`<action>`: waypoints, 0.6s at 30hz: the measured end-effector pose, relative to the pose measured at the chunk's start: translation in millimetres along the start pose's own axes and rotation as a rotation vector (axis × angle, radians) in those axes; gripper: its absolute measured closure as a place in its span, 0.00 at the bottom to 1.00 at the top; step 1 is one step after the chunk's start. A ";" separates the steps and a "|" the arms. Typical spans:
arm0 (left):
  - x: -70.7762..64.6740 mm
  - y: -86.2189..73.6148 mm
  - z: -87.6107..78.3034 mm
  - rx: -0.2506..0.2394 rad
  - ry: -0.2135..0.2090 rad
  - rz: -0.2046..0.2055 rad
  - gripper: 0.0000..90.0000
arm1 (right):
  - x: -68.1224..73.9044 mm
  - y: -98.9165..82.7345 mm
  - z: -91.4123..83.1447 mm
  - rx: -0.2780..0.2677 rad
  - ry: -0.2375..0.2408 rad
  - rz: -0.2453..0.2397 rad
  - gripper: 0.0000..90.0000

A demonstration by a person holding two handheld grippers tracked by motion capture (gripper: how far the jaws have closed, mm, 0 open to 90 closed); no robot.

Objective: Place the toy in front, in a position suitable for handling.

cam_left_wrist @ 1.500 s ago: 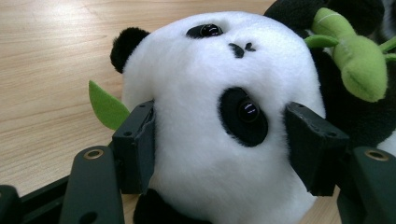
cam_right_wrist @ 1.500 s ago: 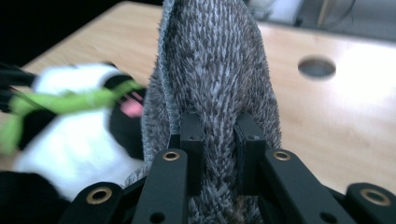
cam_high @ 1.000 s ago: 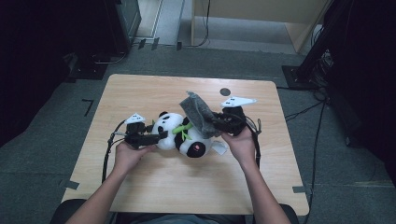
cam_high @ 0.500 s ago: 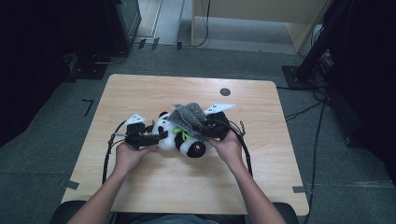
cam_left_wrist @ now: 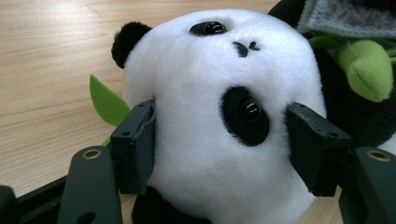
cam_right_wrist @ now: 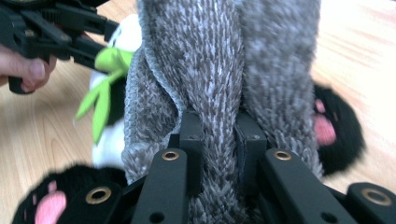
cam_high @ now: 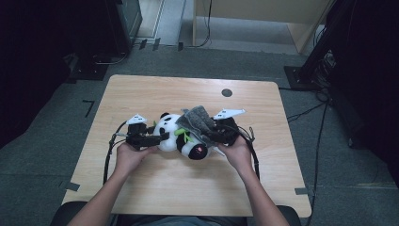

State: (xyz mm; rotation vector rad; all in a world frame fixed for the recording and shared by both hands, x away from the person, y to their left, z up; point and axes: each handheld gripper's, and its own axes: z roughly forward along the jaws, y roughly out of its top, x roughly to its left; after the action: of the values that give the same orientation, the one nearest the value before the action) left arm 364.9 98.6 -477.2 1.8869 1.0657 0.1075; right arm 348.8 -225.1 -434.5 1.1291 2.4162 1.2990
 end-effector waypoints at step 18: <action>3.1 1.9 1.4 0.007 -0.015 -0.005 0.31 | -18.0 -40.3 -11.6 0.063 -0.028 0.071 0.87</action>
State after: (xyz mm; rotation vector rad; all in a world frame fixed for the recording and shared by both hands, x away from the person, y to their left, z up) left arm 368.6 99.5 -477.6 1.8887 1.0616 0.0871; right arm 334.1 -258.4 -462.1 1.2515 2.4337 1.2266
